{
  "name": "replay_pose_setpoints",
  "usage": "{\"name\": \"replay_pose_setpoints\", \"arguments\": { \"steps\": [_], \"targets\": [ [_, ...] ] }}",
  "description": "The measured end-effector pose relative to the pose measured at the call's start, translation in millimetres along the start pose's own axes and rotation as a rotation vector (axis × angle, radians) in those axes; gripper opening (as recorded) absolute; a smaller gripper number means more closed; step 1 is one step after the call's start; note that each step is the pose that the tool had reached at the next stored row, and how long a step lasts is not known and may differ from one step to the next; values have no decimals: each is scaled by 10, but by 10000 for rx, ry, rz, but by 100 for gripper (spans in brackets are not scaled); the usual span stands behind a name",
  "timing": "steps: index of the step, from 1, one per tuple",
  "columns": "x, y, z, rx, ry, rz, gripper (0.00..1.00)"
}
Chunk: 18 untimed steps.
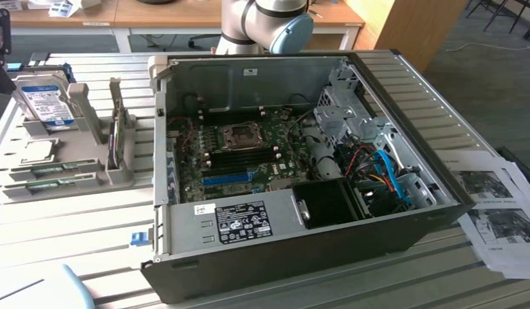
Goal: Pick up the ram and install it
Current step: 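Pick up the ram and move it above insertion slot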
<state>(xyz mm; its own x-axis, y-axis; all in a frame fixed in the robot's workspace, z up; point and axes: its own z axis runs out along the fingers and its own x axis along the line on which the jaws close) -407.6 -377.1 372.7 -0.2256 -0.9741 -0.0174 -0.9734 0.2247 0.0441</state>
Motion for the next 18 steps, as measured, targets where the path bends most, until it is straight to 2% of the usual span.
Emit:
{"name": "replay_pose_setpoints", "arguments": {
  "steps": [7, 14, 18],
  "targets": [
    [1, -2, 0, -2, 4, -76, 9],
    [1, -2, 4, -20, 59, -1205, 9],
    [0, -3, 4, -24, 71, -1451, 9]
  ]
}}
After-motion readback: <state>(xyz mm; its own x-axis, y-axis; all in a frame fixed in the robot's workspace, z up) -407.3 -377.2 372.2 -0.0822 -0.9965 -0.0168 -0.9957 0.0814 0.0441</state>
